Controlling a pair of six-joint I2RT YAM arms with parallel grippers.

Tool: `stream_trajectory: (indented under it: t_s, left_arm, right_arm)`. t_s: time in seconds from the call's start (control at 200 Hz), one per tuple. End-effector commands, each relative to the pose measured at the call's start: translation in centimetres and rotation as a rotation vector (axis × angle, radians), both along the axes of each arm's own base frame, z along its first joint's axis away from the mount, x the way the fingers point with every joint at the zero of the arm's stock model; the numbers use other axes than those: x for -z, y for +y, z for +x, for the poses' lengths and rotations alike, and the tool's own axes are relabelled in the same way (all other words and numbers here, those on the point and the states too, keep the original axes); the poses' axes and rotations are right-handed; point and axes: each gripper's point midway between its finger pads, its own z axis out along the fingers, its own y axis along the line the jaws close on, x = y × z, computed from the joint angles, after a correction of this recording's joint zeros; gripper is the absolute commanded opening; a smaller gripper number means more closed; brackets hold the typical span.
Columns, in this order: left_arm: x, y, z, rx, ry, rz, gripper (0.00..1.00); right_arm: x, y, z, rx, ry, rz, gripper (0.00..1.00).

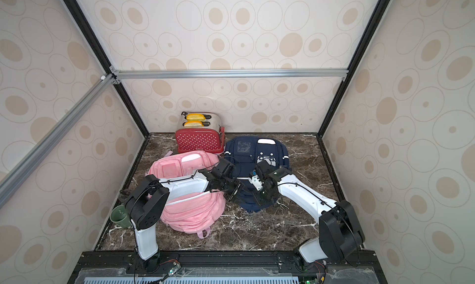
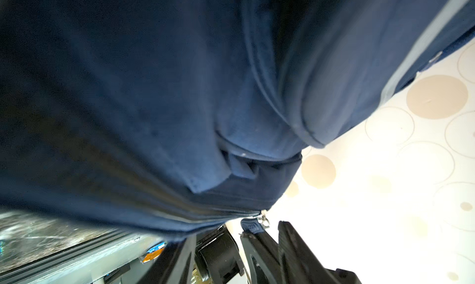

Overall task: Zip up the backpack
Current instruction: Zip the zipper on the backpack.

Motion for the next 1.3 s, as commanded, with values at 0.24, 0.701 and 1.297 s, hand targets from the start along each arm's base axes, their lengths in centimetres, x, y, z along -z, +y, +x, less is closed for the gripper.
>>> stream_trajectory:
  t_s: [0.24, 0.701, 1.297]
  left_arm:
    - [1.9, -1.5, 1.2, -0.017, 0.018, 0.040, 0.44]
    - [4.6, -0.3, -0.2, 0.016, 0.048, 0.054, 0.00]
    - [-6.6, 0.4, 5.0, 0.068, -0.217, -0.165, 0.00]
  right_arm:
    - [-1.1, 0.9, -0.3, -0.039, -0.011, 0.059, 0.00]
    - [0.1, -1.7, -1.8, -0.066, 0.042, -0.047, 0.00]
    - [0.8, -11.1, 2.2, 0.169, 0.071, -0.288, 0.00]
